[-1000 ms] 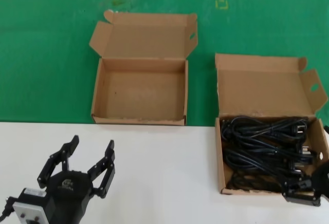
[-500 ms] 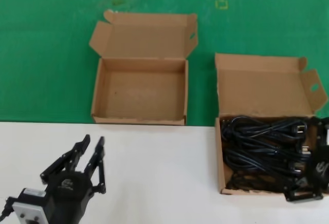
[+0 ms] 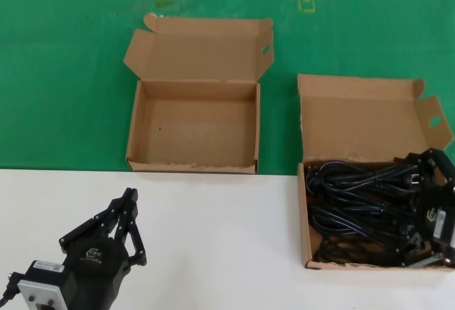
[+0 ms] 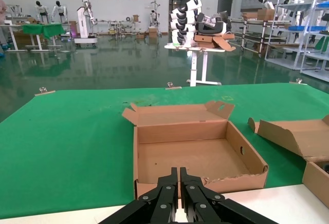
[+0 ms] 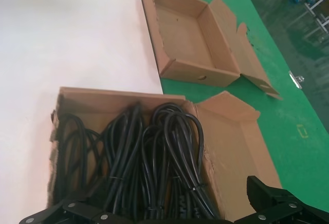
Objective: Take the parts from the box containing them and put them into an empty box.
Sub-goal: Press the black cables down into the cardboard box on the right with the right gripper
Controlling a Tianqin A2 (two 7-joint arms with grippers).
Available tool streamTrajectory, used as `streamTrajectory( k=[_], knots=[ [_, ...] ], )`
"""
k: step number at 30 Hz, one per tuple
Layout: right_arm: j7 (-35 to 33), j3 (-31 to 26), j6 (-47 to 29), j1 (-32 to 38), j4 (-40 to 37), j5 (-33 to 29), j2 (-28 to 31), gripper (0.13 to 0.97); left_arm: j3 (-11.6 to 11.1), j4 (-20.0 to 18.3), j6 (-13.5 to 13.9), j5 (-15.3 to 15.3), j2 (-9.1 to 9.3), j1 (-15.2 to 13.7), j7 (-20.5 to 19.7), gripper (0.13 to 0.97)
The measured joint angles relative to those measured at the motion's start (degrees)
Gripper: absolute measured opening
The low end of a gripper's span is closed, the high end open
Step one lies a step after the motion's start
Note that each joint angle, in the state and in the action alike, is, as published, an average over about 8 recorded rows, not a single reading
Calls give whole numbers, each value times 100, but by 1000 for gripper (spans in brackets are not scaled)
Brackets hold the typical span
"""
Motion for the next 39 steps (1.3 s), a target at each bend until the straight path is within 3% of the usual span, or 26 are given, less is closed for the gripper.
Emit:
streamTrajectory(
  k=[12,21,39],
  knots=[
    [-429,1096,-969,-131,-695,-427,-796,894,0,0,0,0,0,0,0,162],
    [-777,1611,-1361,-229,-1004,-551,-1208,762,0,0,0,0,0,0,0,161],
    [-1161,2161,-1765,-267,-1371,-805,-1641,366,0,0,0,1,0,0,0,161]
  ],
)
